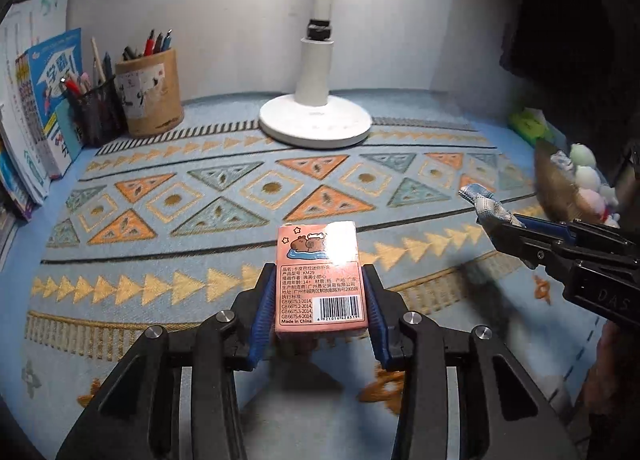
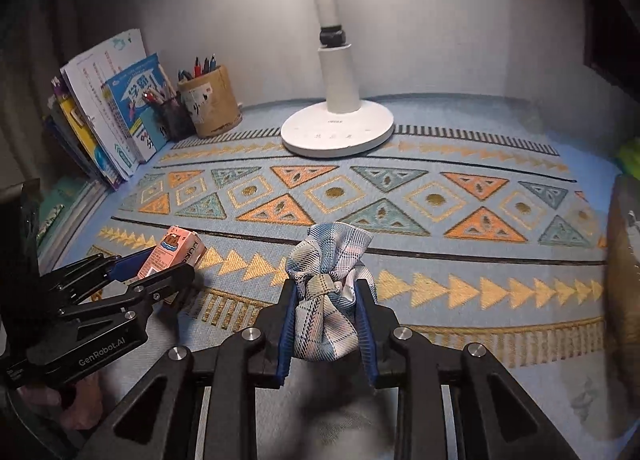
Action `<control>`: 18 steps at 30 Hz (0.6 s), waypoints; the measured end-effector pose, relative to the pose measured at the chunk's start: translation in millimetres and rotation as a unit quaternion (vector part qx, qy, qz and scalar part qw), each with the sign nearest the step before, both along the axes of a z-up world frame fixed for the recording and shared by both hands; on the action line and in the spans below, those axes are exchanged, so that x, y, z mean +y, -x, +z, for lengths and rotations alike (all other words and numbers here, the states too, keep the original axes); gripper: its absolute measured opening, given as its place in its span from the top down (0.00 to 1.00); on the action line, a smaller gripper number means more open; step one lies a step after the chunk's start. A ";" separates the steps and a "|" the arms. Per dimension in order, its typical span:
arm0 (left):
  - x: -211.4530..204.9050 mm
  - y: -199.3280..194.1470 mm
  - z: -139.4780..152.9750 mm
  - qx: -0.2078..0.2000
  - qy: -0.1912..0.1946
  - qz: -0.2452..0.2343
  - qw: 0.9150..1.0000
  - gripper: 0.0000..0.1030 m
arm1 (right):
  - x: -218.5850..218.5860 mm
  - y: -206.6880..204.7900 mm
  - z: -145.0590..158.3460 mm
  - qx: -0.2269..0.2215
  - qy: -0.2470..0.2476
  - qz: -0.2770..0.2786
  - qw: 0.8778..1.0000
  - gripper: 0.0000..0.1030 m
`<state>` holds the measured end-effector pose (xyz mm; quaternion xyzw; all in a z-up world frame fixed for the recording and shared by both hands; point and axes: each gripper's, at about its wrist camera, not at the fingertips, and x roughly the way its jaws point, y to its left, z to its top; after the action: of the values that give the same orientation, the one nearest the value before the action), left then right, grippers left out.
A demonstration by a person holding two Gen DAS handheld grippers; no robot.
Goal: Organize objects
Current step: 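Carry the pink box and plaid bow to the glass bowl and release both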
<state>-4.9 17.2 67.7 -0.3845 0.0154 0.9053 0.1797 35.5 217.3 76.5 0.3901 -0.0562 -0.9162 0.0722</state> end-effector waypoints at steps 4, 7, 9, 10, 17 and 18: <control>54.7 -6.9 42.2 0.023 -0.040 -0.053 0.998 0.63 | 43.9 -33.2 41.2 0.041 0.013 -0.053 0.998 0.74; 111.9 -3.1 69.5 0.044 -0.047 -0.097 0.993 0.63 | 88.3 -58.8 71.7 0.077 -0.007 -0.112 0.991 0.74; 153.2 -0.6 83.6 0.060 -0.049 -0.125 0.989 0.63 | 126.2 -72.4 87.1 0.093 -0.017 -0.157 0.983 0.74; 174.0 2.1 88.2 0.061 -0.054 -0.142 0.986 0.63 | 147.6 -78.1 92.6 0.099 -0.016 -0.182 0.978 0.74; 304.4 3.8 89.2 0.058 -0.076 -0.245 0.965 0.63 | 281.1 -86.0 94.3 0.085 -0.013 -0.312 0.946 0.73; 318.3 1.0 86.1 0.059 -0.076 -0.258 0.961 0.63 | 293.4 -83.8 91.9 0.080 -0.009 -0.318 0.945 0.73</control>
<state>-5.9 335.6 153.8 -0.2988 0.0555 0.8477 0.4347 119.3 510.7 168.4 0.2785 -0.1635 -0.9200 -0.2222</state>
